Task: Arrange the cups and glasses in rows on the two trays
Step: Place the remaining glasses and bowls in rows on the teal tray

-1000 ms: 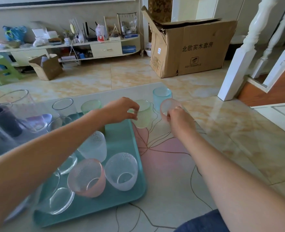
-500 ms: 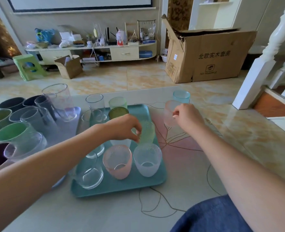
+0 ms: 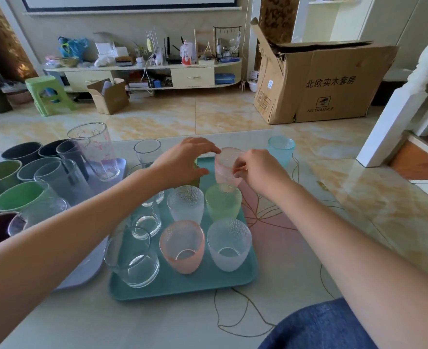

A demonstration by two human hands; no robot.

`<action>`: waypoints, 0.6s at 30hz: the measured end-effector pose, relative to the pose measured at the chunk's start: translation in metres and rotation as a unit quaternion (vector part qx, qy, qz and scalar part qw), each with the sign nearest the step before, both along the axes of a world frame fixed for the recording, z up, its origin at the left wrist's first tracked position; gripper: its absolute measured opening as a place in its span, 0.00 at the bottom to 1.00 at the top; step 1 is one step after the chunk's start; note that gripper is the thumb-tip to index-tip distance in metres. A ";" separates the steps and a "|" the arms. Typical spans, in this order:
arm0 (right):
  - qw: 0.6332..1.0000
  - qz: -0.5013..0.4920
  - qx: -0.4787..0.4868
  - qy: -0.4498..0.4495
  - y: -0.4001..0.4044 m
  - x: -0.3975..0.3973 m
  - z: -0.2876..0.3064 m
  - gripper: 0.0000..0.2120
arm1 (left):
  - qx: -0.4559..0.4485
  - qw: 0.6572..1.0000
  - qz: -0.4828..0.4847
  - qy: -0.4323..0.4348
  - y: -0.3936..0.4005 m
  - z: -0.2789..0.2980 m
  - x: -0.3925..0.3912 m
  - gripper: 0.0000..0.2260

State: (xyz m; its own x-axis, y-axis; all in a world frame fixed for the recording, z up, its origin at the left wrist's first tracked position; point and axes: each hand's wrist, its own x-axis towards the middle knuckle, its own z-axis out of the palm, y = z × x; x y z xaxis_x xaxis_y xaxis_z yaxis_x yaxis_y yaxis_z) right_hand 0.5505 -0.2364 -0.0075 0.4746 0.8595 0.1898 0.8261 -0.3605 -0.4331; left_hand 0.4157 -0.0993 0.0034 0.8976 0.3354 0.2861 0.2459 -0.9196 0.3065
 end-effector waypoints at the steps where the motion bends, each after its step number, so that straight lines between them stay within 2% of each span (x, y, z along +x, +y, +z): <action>1: 1.000 0.008 0.001 -0.009 0.003 -0.002 0.001 0.10 | 0.015 1.000 -0.008 0.009 0.001 -0.004 0.004 0.21; 6: 0.999 0.026 0.008 -0.032 0.012 -0.004 -0.002 0.10 | 0.095 0.995 0.005 -0.002 0.004 -0.018 0.018 0.14; 8: 0.999 0.029 0.000 -0.029 0.013 -0.002 -0.006 0.14 | 0.115 0.993 0.020 0.020 0.006 -0.023 0.021 0.14; 11: 0.999 0.025 -0.005 -0.024 0.015 0.002 -0.011 0.20 | 0.113 0.992 0.036 0.039 0.009 -0.028 0.025 0.13; 15: 1.000 0.015 -0.016 -0.019 0.018 0.011 -0.018 0.23 | 0.126 0.989 0.032 0.071 0.011 -0.033 0.031 0.12; 18: 1.000 -0.002 -0.024 -0.010 0.018 0.017 -0.021 0.24 | 0.137 0.985 0.030 0.097 0.011 -0.036 0.029 0.07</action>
